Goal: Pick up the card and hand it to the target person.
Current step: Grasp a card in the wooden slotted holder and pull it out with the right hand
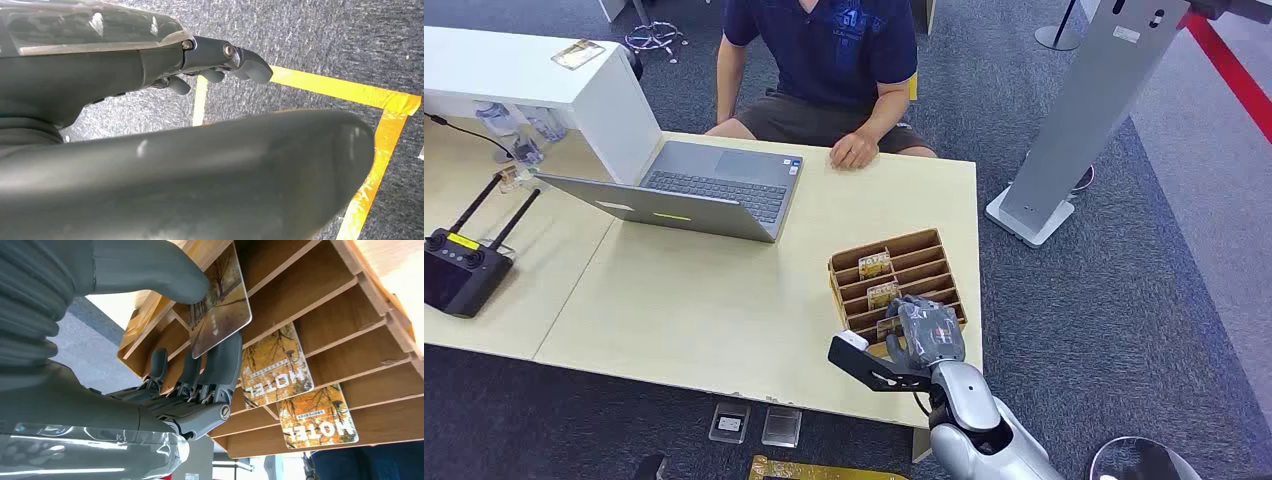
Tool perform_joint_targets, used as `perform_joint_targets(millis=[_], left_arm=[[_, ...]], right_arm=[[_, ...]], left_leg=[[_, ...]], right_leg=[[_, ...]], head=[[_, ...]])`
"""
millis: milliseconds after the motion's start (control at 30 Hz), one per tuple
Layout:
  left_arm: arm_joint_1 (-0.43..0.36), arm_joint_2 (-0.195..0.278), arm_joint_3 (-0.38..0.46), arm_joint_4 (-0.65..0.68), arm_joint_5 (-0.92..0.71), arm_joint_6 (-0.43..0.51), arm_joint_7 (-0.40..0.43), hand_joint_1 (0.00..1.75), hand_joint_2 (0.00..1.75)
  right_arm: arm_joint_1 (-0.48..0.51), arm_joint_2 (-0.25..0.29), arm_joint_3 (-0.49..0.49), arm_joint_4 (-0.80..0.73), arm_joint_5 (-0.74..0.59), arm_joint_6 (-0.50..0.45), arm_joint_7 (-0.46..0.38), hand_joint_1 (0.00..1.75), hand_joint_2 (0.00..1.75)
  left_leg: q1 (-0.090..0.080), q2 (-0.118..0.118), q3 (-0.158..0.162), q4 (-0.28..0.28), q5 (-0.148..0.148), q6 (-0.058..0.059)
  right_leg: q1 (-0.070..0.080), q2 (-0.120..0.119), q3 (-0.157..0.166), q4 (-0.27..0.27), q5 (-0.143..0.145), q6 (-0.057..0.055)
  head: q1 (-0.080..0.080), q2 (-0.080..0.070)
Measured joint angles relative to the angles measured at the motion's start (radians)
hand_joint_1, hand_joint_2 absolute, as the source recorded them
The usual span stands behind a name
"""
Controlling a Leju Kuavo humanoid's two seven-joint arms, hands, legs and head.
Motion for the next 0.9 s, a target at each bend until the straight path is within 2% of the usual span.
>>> perform_joint_targets(millis=[433,567,800,900], left_arm=[[0.000,0.000,0.000,0.000,-0.005,-0.001,0.000,0.00,0.00],[0.000,0.000,0.000,0.000,-0.006,-0.001,0.000,0.00,0.00],[0.000,0.000,0.000,0.000,-0.007,-0.001,0.000,0.00,0.00],[0.000,0.000,0.000,0.000,-0.007,-0.001,0.000,0.00,0.00]], right_arm=[[0.009,-0.004,-0.021,-0.001,0.011,0.000,0.002,1.26,1.75],[0.009,-0.004,-0.024,-0.001,0.014,-0.001,0.002,1.28,1.75],[0.010,-0.004,-0.024,-0.002,0.011,-0.002,-0.001,1.42,1.75],[0.010,-0.004,-0.024,-0.002,0.006,-0.003,-0.004,1.37,1.75]], left_leg=[[0.000,0.000,0.000,0.000,0.000,0.000],[0.000,0.000,0.000,0.000,0.000,0.000],[0.000,0.000,0.001,0.000,0.000,0.000],[0.000,0.000,0.001,0.000,0.000,0.000]], right_leg=[[0.000,0.000,0.000,0.000,0.000,0.000],[0.000,0.000,0.000,0.000,0.000,0.000],[0.000,0.000,0.000,0.000,0.000,0.000],[0.000,0.000,0.001,0.000,0.000,0.000]], head=[[0.000,0.000],[0.000,0.000],[0.000,0.000],[0.000,0.000]])
